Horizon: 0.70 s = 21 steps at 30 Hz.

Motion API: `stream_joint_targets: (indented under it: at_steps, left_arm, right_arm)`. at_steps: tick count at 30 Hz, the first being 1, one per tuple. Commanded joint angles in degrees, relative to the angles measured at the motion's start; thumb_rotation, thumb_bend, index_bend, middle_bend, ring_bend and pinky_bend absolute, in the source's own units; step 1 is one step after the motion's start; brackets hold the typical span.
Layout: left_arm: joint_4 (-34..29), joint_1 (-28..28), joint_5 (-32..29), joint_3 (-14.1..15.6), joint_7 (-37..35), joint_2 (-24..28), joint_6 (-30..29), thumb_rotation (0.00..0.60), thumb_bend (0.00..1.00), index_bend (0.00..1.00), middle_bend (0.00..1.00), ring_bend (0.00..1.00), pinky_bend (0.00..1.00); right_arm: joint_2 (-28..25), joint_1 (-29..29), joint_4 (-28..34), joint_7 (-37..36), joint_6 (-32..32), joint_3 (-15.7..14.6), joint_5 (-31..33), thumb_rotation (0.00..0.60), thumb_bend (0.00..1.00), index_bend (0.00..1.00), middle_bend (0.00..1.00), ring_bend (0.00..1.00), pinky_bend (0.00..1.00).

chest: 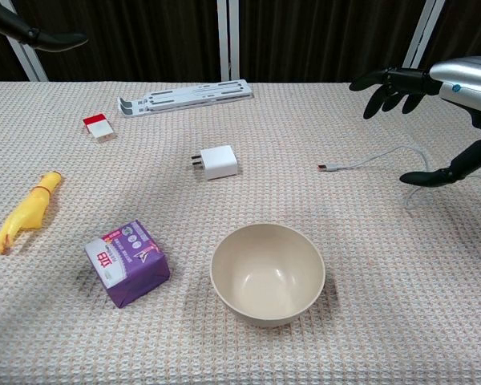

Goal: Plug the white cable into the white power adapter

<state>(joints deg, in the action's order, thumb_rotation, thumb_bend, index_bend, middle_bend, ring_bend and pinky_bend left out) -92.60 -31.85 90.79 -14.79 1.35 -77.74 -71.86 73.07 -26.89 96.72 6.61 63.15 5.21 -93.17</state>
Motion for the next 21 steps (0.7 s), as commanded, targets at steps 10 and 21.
stream_joint_targets:
  at_steps: [10,21]
  left_arm:
    - [2.7,-3.1,-12.4,-0.2,5.9,-2.6,8.4,0.600,0.19,0.31,0.21,0.25,0.31]
    - [9.0,-9.7,-23.6,0.8,19.8,-13.1,15.5,0.535,0.15,0.26,0.19,0.65,0.86]
  right_arm:
    - [-4.2,6.0,-0.6,-2.7,9.7,-3.4,-1.5,0.600,0.22,0.21,0.30,0.22,0.31]
    - [-5.2,9.3,-2.0,-4.8,16.9,-5.0,-5.5,0.600,0.22,0.26,0.32,0.23,0.33]
